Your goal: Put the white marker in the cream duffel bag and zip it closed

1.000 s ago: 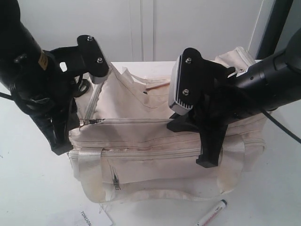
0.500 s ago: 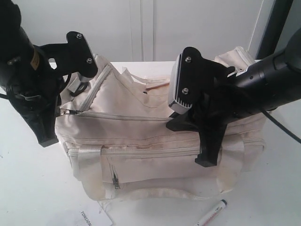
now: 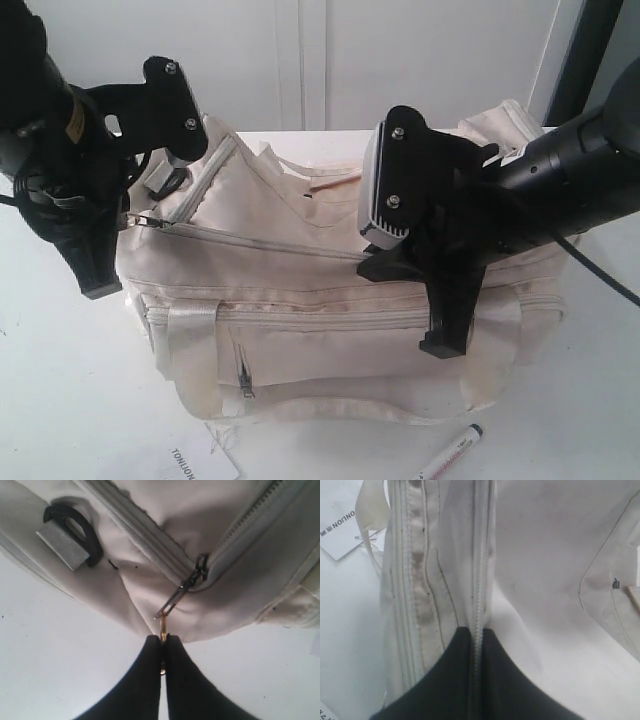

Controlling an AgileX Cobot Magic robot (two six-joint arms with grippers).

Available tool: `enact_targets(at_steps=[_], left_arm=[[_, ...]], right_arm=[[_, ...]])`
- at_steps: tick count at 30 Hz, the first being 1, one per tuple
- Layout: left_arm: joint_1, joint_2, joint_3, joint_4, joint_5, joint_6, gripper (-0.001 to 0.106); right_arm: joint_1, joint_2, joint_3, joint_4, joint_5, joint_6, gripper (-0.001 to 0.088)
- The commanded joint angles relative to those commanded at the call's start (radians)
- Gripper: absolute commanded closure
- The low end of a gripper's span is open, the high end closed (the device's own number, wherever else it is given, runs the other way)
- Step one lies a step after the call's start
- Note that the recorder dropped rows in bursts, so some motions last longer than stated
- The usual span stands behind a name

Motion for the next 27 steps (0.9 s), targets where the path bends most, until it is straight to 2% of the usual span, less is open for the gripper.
enact_targets(at_steps=[7,13,27], left_arm=[[0.000,0.000,0.000,0.069,-0.005,0.000,0.105],[0.000,0.000,0.000,0.073,-0.070,0.000,0.105],[0.000,0.000,0.000,0.087,-0.096,-0.003,0.105]], right_arm=[[0.000,-0.030,0.000,-0.012,0.007,0.000,0.0868],[0.000,-0.042,0.000,-0.014,0.029,0.000,0.0868],[0.000,-0.042,0.000,-0.028,0.042,0.000,0.0868]])
